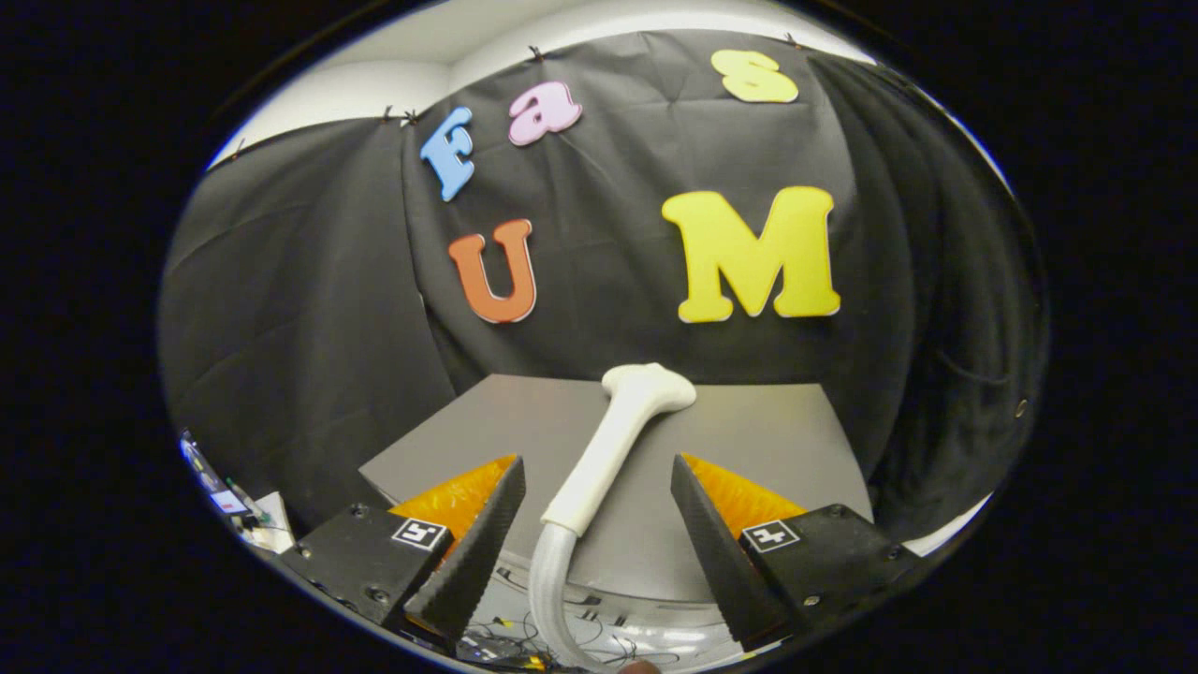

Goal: Iron the clothes twice with a garment steamer, once on the left side and once on the right side.

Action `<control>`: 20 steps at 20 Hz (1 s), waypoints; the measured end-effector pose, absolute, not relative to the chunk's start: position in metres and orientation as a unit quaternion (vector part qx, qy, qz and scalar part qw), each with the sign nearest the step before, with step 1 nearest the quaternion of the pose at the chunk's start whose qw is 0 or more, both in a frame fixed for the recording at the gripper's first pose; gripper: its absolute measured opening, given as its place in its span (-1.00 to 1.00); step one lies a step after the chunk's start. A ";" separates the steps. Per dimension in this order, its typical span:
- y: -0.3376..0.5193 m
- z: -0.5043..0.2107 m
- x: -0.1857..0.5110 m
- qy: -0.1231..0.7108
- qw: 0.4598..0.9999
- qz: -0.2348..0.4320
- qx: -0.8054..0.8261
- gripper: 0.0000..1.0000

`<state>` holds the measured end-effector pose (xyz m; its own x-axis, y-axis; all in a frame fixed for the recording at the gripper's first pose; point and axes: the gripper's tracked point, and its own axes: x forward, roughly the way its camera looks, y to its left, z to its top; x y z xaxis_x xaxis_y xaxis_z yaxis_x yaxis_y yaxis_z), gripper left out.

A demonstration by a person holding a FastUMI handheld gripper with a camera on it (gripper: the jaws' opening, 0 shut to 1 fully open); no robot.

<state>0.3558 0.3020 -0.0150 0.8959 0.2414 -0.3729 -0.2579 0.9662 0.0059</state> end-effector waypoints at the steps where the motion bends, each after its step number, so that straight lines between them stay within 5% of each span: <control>1: 0.308 -0.020 0.368 0.204 0.970 0.128 -0.019 0.99; 15: 0.320 -0.050 0.482 0.346 0.937 0.038 -0.025 0.84; 20: 0.322 -0.060 0.491 0.365 0.930 0.033 -0.031 0.47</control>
